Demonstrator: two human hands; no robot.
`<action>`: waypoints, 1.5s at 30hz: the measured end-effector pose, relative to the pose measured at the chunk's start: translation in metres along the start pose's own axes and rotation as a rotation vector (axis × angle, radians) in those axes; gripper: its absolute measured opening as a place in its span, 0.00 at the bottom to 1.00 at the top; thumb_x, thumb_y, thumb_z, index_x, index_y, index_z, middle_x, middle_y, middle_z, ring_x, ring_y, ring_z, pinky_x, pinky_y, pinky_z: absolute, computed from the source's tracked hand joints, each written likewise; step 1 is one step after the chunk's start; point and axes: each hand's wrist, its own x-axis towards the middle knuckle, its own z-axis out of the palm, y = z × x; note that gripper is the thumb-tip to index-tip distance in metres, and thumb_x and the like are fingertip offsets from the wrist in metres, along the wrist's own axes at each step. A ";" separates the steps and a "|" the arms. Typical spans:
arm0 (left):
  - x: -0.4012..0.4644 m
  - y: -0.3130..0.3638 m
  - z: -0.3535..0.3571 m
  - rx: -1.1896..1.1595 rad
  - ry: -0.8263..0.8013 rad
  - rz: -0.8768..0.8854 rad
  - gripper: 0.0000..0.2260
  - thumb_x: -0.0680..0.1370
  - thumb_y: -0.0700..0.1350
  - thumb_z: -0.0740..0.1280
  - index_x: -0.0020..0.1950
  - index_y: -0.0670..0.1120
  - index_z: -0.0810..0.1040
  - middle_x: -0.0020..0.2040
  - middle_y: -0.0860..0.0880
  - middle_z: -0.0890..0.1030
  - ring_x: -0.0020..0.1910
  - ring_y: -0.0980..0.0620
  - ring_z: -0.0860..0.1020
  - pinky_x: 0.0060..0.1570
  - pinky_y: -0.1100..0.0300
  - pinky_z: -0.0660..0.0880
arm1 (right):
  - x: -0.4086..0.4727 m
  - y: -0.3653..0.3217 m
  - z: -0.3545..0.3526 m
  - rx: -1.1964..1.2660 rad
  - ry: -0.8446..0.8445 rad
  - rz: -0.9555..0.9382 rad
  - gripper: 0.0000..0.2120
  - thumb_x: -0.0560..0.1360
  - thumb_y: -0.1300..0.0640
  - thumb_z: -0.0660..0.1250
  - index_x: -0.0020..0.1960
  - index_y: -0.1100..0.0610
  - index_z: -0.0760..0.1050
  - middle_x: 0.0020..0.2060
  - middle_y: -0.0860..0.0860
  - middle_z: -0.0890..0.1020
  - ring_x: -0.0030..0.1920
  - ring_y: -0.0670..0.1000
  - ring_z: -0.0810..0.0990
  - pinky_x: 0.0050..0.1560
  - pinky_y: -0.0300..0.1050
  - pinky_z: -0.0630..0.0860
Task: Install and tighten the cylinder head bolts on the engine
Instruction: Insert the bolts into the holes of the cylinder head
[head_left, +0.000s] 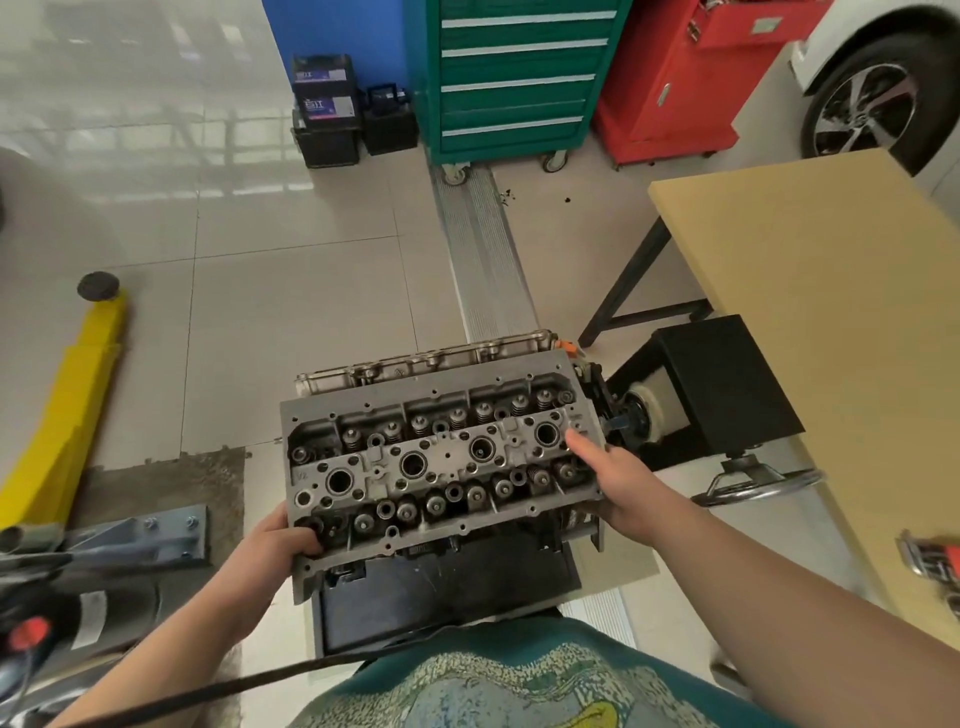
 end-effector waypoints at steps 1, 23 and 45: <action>-0.001 0.000 0.000 0.009 -0.007 0.001 0.22 0.75 0.27 0.61 0.63 0.46 0.78 0.51 0.41 0.87 0.49 0.39 0.82 0.46 0.46 0.76 | 0.000 -0.001 0.000 0.002 -0.002 0.003 0.30 0.72 0.37 0.76 0.67 0.52 0.77 0.56 0.54 0.87 0.57 0.56 0.86 0.65 0.62 0.78; 0.019 0.037 0.020 -0.061 0.363 0.186 0.09 0.81 0.67 0.57 0.52 0.86 0.70 0.49 0.66 0.83 0.53 0.53 0.82 0.54 0.46 0.80 | 0.021 -0.083 0.023 -0.642 0.374 -0.136 0.15 0.80 0.41 0.68 0.60 0.49 0.82 0.44 0.47 0.86 0.45 0.49 0.83 0.38 0.41 0.72; 0.016 0.038 0.030 -0.060 0.370 0.260 0.12 0.86 0.58 0.58 0.67 0.68 0.75 0.56 0.53 0.86 0.55 0.46 0.85 0.59 0.39 0.80 | 0.025 -0.084 0.024 -0.685 0.366 -0.176 0.13 0.81 0.42 0.66 0.50 0.50 0.84 0.40 0.49 0.87 0.44 0.52 0.86 0.53 0.53 0.82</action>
